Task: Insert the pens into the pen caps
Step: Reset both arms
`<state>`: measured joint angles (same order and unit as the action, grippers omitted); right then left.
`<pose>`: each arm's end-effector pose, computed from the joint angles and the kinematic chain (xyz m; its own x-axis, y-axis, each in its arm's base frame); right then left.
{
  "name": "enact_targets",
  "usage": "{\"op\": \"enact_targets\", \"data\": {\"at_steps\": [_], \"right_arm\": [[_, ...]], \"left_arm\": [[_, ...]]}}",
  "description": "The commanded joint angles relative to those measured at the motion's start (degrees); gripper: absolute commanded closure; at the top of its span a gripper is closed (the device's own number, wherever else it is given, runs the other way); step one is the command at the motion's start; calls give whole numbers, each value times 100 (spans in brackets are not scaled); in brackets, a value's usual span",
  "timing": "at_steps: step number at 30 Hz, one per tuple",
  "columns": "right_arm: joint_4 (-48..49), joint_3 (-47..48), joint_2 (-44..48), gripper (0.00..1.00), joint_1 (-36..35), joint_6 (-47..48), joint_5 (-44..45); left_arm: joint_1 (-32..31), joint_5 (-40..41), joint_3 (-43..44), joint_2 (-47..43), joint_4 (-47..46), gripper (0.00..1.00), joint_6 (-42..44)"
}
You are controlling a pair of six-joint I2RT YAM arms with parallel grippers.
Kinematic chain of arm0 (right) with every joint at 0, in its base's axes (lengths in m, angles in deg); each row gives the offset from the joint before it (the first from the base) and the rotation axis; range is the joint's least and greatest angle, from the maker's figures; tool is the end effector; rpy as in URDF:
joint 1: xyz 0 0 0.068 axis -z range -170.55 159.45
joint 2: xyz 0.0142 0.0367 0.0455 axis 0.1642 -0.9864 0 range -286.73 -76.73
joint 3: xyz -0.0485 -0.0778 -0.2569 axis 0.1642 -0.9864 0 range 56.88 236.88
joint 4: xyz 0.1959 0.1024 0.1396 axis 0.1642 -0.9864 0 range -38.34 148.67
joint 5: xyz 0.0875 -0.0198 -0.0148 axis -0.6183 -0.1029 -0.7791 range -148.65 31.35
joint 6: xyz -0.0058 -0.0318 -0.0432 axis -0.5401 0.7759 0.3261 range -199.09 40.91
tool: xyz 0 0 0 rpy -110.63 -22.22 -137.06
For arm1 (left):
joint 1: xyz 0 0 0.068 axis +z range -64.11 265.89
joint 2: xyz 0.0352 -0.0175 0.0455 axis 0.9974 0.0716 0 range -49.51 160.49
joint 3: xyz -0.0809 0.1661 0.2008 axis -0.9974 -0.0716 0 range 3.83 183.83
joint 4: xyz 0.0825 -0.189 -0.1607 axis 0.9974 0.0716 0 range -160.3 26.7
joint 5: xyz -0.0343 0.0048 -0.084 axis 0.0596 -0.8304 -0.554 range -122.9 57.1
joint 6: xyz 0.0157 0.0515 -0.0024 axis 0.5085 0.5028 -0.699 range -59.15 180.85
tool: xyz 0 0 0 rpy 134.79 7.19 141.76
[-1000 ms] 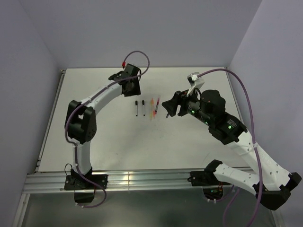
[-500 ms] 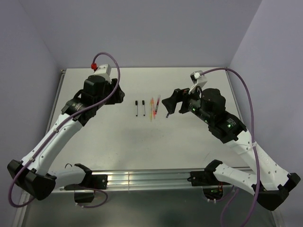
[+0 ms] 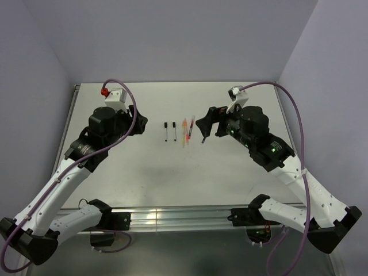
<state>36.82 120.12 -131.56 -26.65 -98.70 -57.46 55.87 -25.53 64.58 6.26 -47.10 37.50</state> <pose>0.1686 0.1221 0.3990 -0.3691 0.1462 -0.9178 -0.4766 0.8181 0.3220 0.1876 -0.1031 0.3787 -0.4034 -0.2209 -0.8880 0.2513 0.9063 -0.3397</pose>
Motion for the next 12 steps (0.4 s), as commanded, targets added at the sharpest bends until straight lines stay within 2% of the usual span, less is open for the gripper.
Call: {"op": "enact_targets", "data": {"at_steps": [1, 12], "right_arm": [[242, 4, 95, 0, 33, 98, 83], [409, -181, 306, 0, 33, 134, 109]], "left_arm": [[14, -113, 24, 22, -246, 38, 77], [23, -184, 86, 206, -176, 38, 33]]}}
